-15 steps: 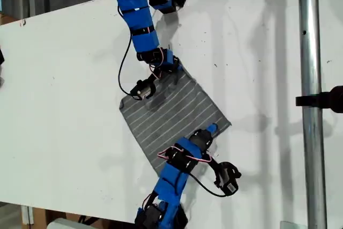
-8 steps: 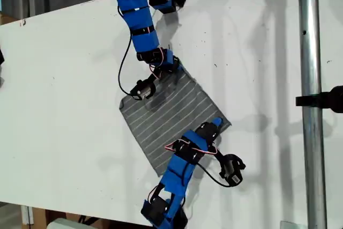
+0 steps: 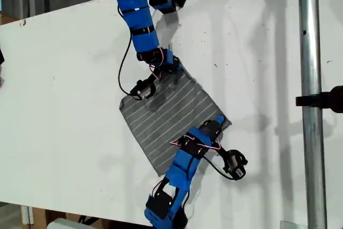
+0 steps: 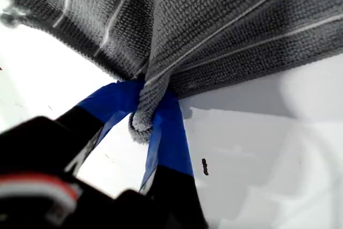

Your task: Grasp corners of a towel and fold twice.

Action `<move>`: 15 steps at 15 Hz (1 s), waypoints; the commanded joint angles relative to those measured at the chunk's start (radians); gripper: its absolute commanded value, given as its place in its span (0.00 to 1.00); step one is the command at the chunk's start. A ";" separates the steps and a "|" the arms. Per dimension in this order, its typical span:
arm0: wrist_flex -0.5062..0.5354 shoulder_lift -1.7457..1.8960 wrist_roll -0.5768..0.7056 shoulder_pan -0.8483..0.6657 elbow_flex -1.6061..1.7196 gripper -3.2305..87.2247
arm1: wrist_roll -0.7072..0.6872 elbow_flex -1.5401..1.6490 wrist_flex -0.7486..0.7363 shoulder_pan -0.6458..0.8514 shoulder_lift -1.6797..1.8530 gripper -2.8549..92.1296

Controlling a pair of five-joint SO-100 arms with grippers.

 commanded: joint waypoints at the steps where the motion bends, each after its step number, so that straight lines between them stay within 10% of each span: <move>1: -0.015 -0.035 -0.009 -0.043 -0.017 0.24 | -0.014 0.000 -0.006 0.002 0.009 0.03; 15: 0.262 -0.135 -0.087 -0.014 -0.060 0.00 | 0.002 -0.002 0.087 -0.018 0.126 0.03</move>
